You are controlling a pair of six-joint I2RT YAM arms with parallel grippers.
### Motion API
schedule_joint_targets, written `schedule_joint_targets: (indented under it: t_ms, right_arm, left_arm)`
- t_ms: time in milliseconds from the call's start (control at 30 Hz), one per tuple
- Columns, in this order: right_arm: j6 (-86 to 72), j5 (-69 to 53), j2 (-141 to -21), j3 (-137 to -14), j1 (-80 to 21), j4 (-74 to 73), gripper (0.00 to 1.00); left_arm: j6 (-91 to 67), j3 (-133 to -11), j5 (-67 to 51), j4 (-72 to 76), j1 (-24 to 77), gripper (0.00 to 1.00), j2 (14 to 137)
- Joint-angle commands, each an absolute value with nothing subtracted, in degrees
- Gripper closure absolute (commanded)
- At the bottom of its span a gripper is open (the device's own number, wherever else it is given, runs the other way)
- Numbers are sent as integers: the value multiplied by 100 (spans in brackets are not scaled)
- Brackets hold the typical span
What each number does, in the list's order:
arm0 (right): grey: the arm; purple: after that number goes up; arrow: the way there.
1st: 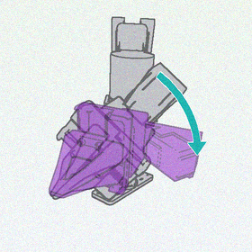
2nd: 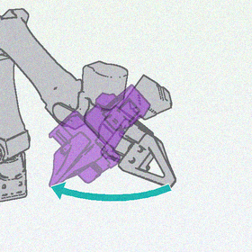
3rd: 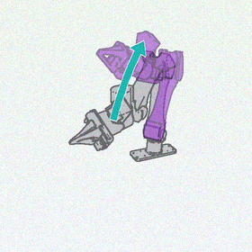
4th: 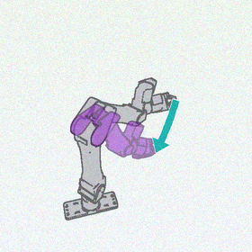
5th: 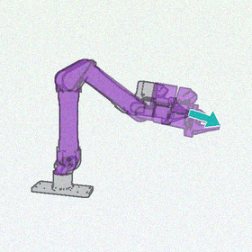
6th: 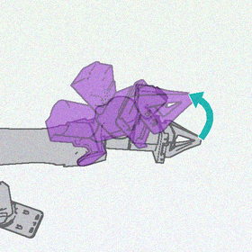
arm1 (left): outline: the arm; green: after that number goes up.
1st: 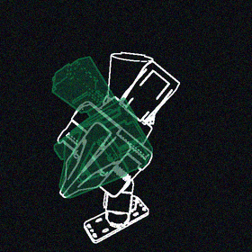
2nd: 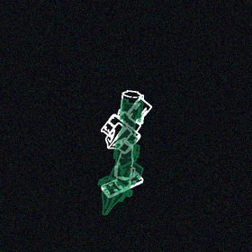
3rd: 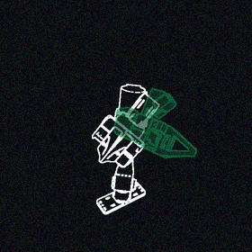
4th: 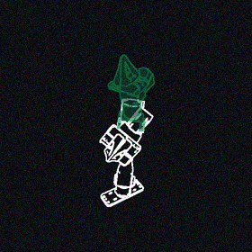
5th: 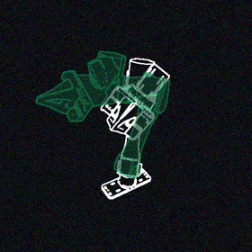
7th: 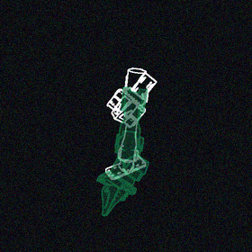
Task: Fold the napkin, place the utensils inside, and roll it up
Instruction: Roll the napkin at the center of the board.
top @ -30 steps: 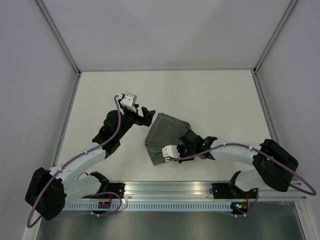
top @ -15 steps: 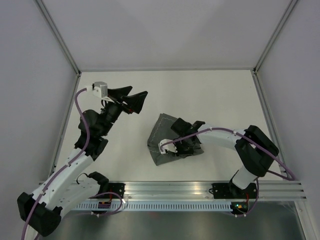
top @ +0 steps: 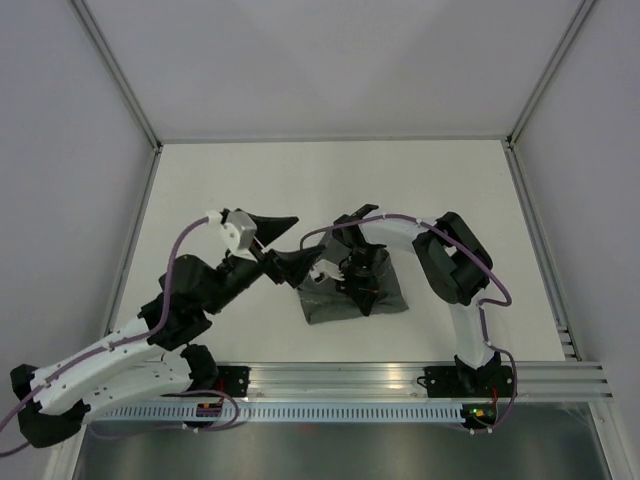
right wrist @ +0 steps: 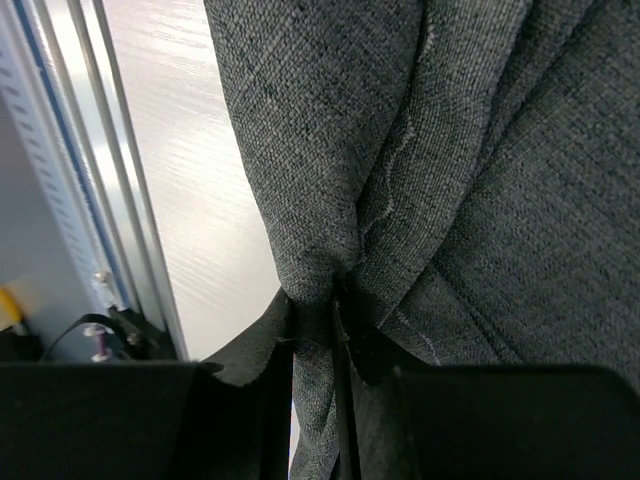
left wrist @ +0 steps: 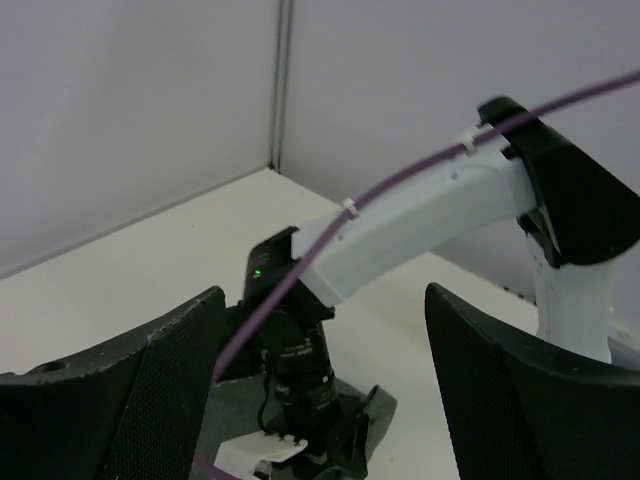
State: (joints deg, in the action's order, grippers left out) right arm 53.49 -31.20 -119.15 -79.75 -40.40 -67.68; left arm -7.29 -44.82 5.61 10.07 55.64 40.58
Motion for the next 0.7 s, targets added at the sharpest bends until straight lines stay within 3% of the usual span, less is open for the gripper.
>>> schedule_joint_targets:
  t_ms: [0, 133, 333, 467, 667]
  right_arm:
    - [5520, -2602, -12867, -7822, -4087, -6451, 99]
    - [5441, -2575, -13095, -7963, -4052, -6486, 100]
    - [5405, -2628, -13219, -8103, -4034, -6574, 100]
    - [5335, -2593, -13289, -8139, -3990, -6504, 100]
    - [5230, -2584, -13394, -8156, -3946, -6416, 100]
  left_arm:
    - [535, -4377, 2124, 537, 6510, 15, 4384]
    - [790, -4088, 3511, 527, 7740, 20, 5123]
    - [931, -3728, 4648, 922, 8586, 21, 6274]
    - [1115, -3648, 4658, 1089, 8762, 18, 7196]
    - [2073, -3086, 3983, 2713, 8886, 13, 7945]
